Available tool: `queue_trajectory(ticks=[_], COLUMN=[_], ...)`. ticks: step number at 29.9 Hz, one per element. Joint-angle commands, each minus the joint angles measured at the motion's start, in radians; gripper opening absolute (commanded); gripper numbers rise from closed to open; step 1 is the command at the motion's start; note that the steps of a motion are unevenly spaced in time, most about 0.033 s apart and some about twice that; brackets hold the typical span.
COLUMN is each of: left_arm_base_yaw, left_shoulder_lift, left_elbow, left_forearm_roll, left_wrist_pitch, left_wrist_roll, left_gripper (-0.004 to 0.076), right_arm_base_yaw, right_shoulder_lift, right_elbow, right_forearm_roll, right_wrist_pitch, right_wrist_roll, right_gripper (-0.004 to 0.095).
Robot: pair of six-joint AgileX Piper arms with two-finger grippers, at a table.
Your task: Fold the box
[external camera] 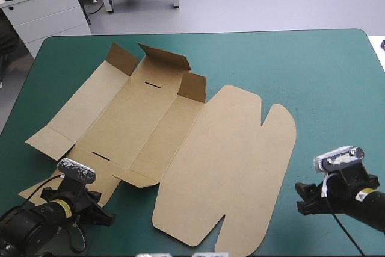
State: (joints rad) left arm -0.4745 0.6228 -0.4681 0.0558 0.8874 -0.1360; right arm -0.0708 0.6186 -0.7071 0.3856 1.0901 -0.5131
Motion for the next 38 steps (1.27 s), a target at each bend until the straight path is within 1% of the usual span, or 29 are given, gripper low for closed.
queue_trajectory(ticks=[1,4,7,11,15,18,24,28,32,38], left_arm_base_yaw=[-0.005,-0.005,-0.005,-0.005,-0.005,-0.005,-0.005,-0.005,-0.005,-0.005], left_shoulder_lift=[0.003,0.003,0.003,0.003,0.003,0.003,0.003,0.003,0.003,0.003], left_elbow=[-0.034,-0.034,-0.034,-0.034,-0.034,-0.034,-0.034,-0.034,-0.034,-0.034], left_forearm_roll=[0.008,0.008,0.008,0.016,0.023,0.034,0.045,0.045,0.045,0.045], left_wrist_pitch=[-0.039,-0.039,-0.039,-0.039,-0.039,-0.039,-0.039,-0.039,-0.039,-0.039], left_wrist_roll=[-0.01,-0.01,-0.01,-0.01,-0.01,-0.01,-0.01,-0.01,-0.01,-0.01], left_gripper=[-0.001,-0.001,-0.001,-0.001,-0.001,-0.001,-0.001,-0.001,-0.001,-0.001], right_arm_base_yaw=[0.0,0.0,0.0,0.0,0.01,0.065,0.219,0.292,0.349,0.404], right_shoulder_lift=[0.105,0.218,0.337,0.488,0.653,0.764,0.986,1.133,1.274,1.433], right_elbow=[-0.114,-0.206,-0.307,-0.47,-0.635,-0.747,-0.981,-1.107,-1.231,-1.374], right_forearm_roll=[0.096,0.173,0.215,0.246,0.335,0.33,0.233,0.226,0.212,0.187], right_wrist_pitch=[-0.042,-0.04,-0.039,0.0,0.03,0.028,-0.003,-0.031,-0.033,-0.033], right_wrist_roll=[-0.091,-0.149,-0.172,-0.219,-0.278,-0.296,-0.289,-0.289,-0.289,-0.296], right_gripper=[0.0656,0.0656,0.0656,0.0656,0.0656,0.0656,0.0657,0.0657,0.0657,0.0656])
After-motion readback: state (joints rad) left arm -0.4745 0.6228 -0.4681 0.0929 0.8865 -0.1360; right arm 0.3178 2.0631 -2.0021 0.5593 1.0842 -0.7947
